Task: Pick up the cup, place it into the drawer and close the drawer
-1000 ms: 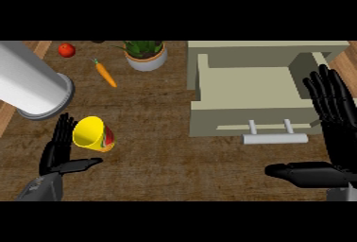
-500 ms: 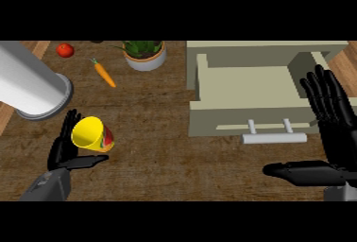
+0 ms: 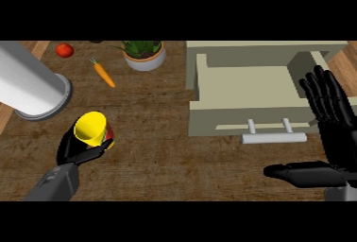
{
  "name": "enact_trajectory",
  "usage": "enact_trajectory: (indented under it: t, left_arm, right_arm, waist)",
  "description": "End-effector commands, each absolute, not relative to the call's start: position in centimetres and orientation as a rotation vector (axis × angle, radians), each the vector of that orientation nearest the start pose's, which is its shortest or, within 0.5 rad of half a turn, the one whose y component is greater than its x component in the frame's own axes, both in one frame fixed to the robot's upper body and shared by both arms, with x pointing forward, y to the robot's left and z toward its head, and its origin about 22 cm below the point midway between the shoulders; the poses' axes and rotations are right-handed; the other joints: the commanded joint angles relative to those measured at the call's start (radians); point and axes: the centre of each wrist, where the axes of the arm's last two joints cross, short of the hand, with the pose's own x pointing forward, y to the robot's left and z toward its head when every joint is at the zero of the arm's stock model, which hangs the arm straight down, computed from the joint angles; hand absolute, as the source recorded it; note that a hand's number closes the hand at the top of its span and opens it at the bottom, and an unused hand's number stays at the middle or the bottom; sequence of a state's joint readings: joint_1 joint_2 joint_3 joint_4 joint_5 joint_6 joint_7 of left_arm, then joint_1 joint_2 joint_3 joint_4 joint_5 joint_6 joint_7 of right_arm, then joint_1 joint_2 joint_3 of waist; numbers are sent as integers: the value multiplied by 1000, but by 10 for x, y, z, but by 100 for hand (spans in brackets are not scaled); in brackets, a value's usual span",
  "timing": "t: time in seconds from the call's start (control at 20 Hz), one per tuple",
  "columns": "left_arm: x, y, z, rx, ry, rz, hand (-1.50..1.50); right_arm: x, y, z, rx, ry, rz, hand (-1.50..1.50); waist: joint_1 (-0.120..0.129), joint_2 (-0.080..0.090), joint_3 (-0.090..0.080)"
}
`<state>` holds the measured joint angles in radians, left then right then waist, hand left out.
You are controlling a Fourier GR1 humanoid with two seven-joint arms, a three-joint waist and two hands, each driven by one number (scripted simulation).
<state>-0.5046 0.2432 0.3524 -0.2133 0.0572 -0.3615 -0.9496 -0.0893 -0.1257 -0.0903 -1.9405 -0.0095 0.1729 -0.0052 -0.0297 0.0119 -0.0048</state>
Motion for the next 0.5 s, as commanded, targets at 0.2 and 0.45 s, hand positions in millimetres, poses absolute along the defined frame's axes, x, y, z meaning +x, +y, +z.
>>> enact_trajectory:
  t: [0.2,0.45]
  left_arm:
    - [280,319,-131,-467,-1795,265,150]
    - [289,323,-122,-387,-1900,281,150]
  right_arm:
    - [246,-256,110,-30,-2005,249,-150]
    - [236,-260,109,-38,-1999,263,-150]
  waist:
    - [6,0,0]
    - [5,-3,1]
